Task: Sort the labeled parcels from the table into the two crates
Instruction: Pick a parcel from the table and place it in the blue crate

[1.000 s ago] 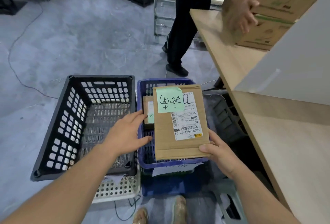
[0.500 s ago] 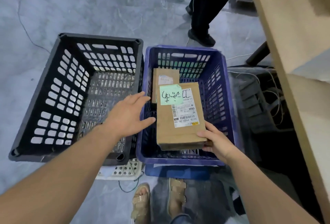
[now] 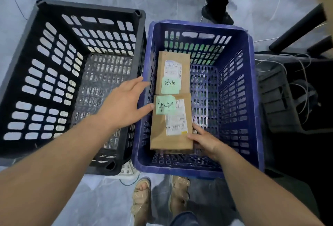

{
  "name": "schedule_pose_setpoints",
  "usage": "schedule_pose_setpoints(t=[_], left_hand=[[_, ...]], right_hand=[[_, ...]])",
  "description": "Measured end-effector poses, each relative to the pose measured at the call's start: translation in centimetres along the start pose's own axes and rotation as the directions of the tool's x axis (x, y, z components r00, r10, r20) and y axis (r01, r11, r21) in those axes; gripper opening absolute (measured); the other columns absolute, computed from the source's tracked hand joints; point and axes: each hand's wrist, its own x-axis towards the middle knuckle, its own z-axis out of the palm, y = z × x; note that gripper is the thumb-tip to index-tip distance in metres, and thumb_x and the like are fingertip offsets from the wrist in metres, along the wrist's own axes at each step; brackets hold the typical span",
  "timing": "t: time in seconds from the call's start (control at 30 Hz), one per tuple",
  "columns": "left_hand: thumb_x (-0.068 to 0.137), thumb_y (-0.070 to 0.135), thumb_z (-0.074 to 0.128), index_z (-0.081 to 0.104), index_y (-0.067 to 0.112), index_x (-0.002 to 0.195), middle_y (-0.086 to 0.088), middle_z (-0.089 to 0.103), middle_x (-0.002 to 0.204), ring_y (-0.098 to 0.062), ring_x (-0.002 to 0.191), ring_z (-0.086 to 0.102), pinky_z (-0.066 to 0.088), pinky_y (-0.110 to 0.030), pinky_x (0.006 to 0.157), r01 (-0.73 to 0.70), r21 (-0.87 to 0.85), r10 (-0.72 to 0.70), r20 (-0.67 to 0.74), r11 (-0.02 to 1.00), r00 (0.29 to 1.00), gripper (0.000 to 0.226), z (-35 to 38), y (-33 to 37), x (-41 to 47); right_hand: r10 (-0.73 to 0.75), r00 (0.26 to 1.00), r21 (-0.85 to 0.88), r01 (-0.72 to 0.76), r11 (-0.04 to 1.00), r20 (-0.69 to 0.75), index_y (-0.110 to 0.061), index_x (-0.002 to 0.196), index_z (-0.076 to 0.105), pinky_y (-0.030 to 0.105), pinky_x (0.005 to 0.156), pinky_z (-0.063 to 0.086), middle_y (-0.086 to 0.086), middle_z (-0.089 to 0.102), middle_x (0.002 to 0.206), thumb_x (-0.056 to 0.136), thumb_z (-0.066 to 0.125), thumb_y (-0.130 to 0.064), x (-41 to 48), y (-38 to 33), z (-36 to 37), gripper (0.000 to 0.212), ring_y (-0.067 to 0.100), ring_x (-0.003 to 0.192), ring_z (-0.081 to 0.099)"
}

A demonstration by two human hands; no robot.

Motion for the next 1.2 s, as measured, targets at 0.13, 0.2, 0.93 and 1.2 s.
schedule_pose_setpoints(t=[0.13,0.2,0.93,1.2], left_hand=[[0.09,0.054,0.05,0.025,0.025,0.15,0.002,0.018,0.159,-0.018,0.144,0.02,0.02,-0.038,0.116,0.01,-0.022,-0.01,0.004,1.0,1.0,0.071,0.2,-1.0,-0.1],[0.09,0.053,0.049,0.024,0.025,0.15,0.003,0.018,0.158,-0.017,0.144,0.02,0.021,-0.037,0.116,0.015,-0.032,-0.016,-0.005,0.999,1.0,0.071,0.0,-1.2,-0.2],[0.096,0.047,0.044,0.02,0.02,0.151,-0.003,0.025,0.156,-0.021,0.141,0.025,0.027,-0.033,0.112,-0.343,0.114,0.335,0.081,0.932,0.939,0.066,-8.5,11.2,-11.2],[0.095,0.05,0.044,0.028,0.022,0.148,0.0,0.035,0.149,-0.021,0.135,0.035,0.038,-0.038,0.104,-0.554,0.167,0.56,0.013,0.815,0.828,0.061,-12.1,23.1,-14.9]], right_hand=[[0.02,0.998,-0.305,-0.037,0.952,-0.058,-0.032,0.155,0.015,0.029,0.093,0.045,-0.001,0.028,0.158,0.1,0.05,-0.021,1.9,-1.1,1.7,0.066,0.023,0.125,0.05],[0.019,0.997,-0.336,-0.042,0.941,-0.07,-0.033,0.155,0.017,0.029,0.09,0.046,0.0,0.036,0.154,0.099,0.053,-0.019,2.3,-1.5,2.0,0.068,0.022,0.119,0.054],[-0.494,0.706,-0.715,-0.027,0.699,-0.508,-0.024,0.144,0.043,0.035,0.088,0.048,0.002,0.056,0.133,0.1,0.048,-0.032,-28.9,-5.3,2.8,0.045,0.022,0.115,0.057],[-0.517,0.47,-0.627,-0.106,0.772,-0.716,-0.023,0.139,0.048,0.034,0.097,0.043,0.006,0.056,0.131,0.097,0.05,-0.036,-43.4,0.8,0.6,0.044,0.025,0.119,0.055]])
